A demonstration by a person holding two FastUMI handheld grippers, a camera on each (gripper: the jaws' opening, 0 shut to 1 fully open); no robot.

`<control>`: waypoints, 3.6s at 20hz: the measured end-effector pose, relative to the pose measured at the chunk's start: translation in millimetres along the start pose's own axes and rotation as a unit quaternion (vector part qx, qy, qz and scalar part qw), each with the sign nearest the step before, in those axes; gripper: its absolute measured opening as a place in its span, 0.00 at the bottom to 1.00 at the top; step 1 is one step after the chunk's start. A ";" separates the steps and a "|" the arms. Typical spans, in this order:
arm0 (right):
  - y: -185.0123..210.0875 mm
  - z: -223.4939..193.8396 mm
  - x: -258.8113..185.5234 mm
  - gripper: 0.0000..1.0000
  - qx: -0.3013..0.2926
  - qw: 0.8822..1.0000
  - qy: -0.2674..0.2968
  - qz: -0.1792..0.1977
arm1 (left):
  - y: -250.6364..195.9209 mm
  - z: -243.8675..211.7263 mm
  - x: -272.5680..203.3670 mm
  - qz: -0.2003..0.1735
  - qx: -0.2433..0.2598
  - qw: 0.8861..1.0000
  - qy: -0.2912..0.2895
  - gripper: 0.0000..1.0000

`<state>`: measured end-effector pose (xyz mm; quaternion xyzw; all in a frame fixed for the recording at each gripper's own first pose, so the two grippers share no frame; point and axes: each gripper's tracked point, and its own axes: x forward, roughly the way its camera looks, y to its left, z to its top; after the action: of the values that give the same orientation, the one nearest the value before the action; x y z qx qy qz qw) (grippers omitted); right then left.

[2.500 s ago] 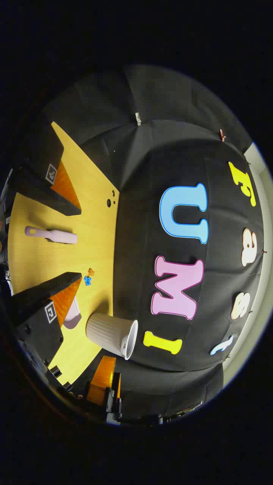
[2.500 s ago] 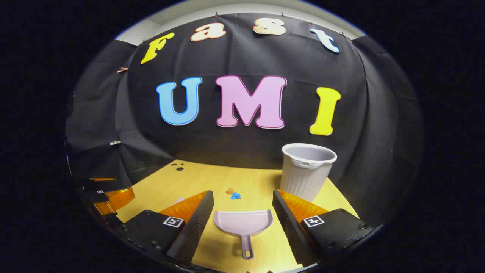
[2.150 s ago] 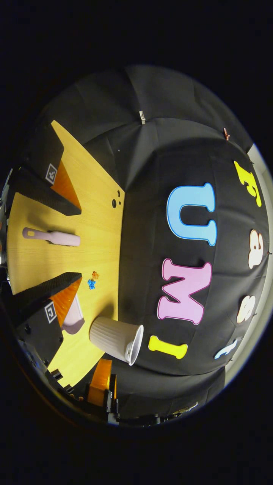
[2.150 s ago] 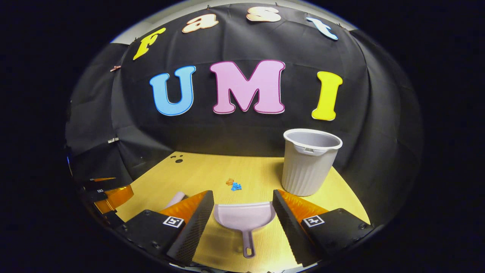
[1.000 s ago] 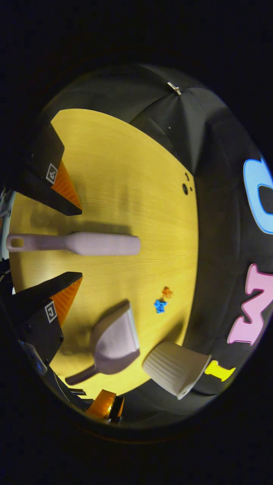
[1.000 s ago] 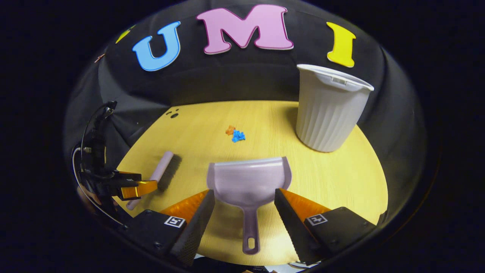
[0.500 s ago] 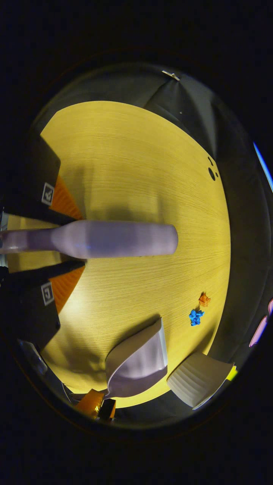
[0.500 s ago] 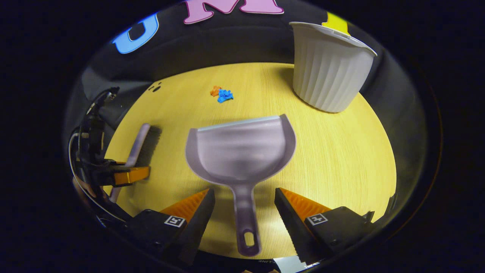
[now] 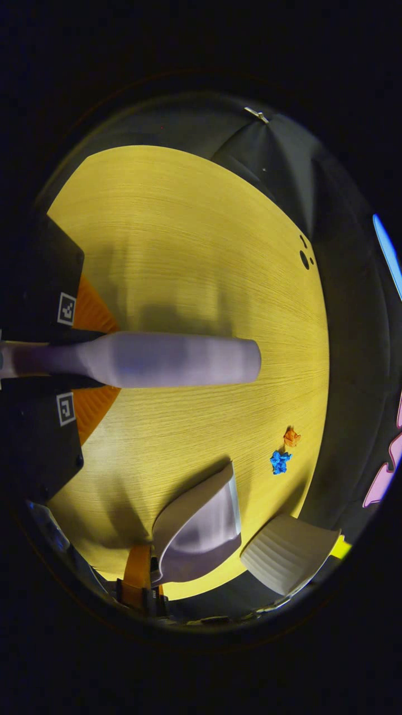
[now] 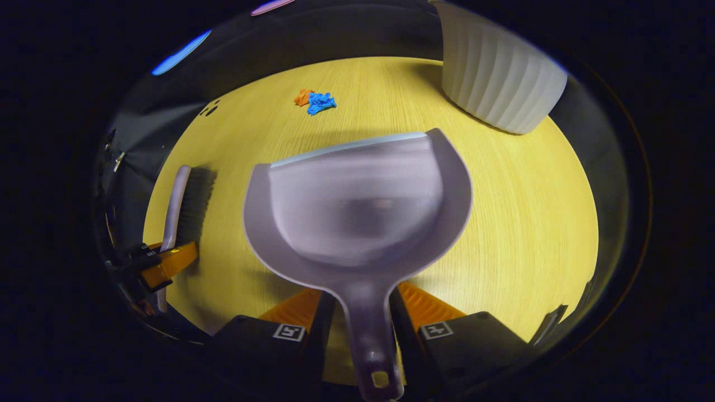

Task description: Pick up the small broom and dustpan from the desktop, sweep the trash into the dustpan with the broom, and then empty the trash into the garbage bin.

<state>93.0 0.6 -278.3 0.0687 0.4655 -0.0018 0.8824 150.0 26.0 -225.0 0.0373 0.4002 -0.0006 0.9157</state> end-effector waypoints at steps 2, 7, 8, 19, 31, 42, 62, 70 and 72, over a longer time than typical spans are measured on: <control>-0.9 5.9 2.2 0.47 -0.012 1.000 -0.003 -0.007 | 0.5 0.6 0.1 0.001 -0.003 1.000 0.002 0.30; 1.3 8.9 3.3 0.39 -0.032 0.999 0.015 0.012 | 0.7 6.7 -0.6 -0.001 -0.008 1.000 0.011 0.29; -1.4 7.1 3.6 0.36 -0.034 0.999 0.020 0.017 | 0.6 10.5 -0.9 -0.003 -0.009 1.000 0.013 0.28; -36.4 -0.3 -15.6 0.31 -0.136 0.989 0.026 0.043 | -11.8 162.6 46.6 -0.008 0.107 0.994 -0.012 0.28; -56.3 6.1 -17.9 0.35 -0.182 0.980 0.038 0.065 | -87.4 240.6 116.2 -0.079 0.403 0.912 -0.001 0.26; -58.0 1.4 -17.3 0.35 -0.199 0.978 0.013 0.061 | -174.6 125.1 51.6 -0.228 0.459 0.851 0.113 0.28; -73.9 -10.9 -36.0 0.35 -0.229 0.971 -0.051 0.044 | -107.7 27.8 -111.2 -0.225 0.150 0.960 -0.071 0.27; -74.0 -3.2 -61.8 0.35 -0.236 0.966 -0.101 0.028 | -28.9 -88.3 -122.5 -0.137 0.056 0.981 -0.123 0.28; -70.9 1.8 -69.8 0.35 -0.226 0.967 -0.112 0.029 | -23.8 -112.5 -130.3 -0.128 0.061 0.982 -0.123 0.29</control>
<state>50.1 -74.1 -228.4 -0.1195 0.3494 0.1218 0.9213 -21.7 6.2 -207.3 0.0414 0.2849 -0.1464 0.9464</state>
